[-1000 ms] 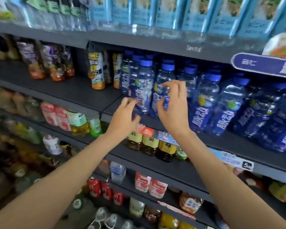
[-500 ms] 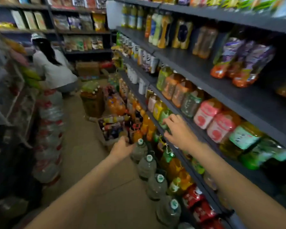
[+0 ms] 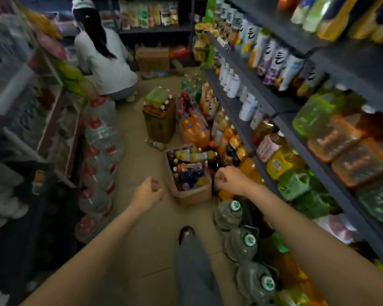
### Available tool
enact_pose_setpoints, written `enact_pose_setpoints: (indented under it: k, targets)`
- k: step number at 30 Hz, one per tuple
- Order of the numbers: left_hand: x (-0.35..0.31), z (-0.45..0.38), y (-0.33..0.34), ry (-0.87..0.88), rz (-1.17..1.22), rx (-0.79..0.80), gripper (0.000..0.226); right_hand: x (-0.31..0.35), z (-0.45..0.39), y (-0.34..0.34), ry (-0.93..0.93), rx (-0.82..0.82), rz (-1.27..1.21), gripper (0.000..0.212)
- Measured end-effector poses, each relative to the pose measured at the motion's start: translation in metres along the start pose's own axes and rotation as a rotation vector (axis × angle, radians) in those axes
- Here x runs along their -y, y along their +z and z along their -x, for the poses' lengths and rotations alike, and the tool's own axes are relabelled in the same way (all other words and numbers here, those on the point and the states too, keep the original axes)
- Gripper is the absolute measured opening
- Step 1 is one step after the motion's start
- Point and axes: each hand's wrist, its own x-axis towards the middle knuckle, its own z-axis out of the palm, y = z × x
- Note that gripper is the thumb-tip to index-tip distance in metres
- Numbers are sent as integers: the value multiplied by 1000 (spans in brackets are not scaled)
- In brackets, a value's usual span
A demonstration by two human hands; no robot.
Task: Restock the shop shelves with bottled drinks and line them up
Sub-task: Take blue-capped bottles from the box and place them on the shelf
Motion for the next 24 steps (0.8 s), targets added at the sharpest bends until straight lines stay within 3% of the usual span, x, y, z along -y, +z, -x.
enact_pose_setpoints:
  k: [6, 11, 18, 24]
  targets:
    - [8, -172, 6, -115, -57, -22, 25, -45, -188, 24, 181, 51, -134, 32]
    - [16, -300, 45, -105, -113, 103, 20, -87, -307, 67, 331, 31, -240, 20]
    - [115, -448, 167, -122, -173, 276, 24, -155, -443, 194, 500, 51, -381, 36]
    - [190, -527, 285, -299, 34, 247, 38, -200, -539, 291, 646, -204, -638, 50]
